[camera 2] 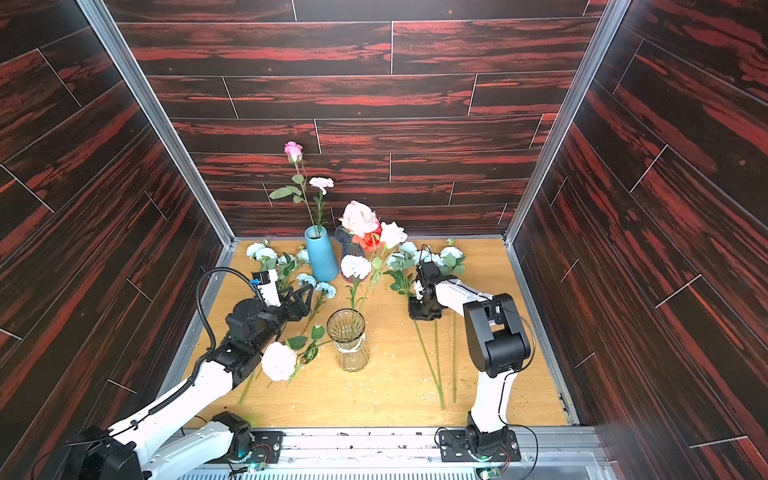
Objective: Pick out blue flowers from the vase
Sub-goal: Place the flower at the center of the board, then pick up the flower from the vase.
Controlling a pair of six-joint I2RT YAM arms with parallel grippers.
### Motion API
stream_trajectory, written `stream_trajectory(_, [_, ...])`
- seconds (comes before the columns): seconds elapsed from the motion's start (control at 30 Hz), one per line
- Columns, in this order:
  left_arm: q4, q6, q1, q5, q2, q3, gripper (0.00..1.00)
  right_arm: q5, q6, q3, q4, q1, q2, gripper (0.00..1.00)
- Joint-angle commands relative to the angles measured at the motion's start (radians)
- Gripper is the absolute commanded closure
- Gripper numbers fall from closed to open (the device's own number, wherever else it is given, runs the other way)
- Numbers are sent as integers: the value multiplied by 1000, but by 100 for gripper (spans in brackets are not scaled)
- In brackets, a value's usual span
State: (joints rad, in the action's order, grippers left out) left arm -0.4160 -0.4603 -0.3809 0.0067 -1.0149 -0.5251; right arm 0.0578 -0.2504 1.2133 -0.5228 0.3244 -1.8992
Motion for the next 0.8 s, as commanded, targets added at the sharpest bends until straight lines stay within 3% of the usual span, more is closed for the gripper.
stream_trajectory(0.0, [-2,8,-3,-8,13,5,21,-6,-5,-25,22,1,90,69])
stream_trajectory(0.37, [0,14,-4,64,29,-11,21,41,-18,-172,126,70,383,68])
stream_trajectory(0.77, [-11,12,-3,80,10,-15,21,-70,-46,-130,73,68,156,66])
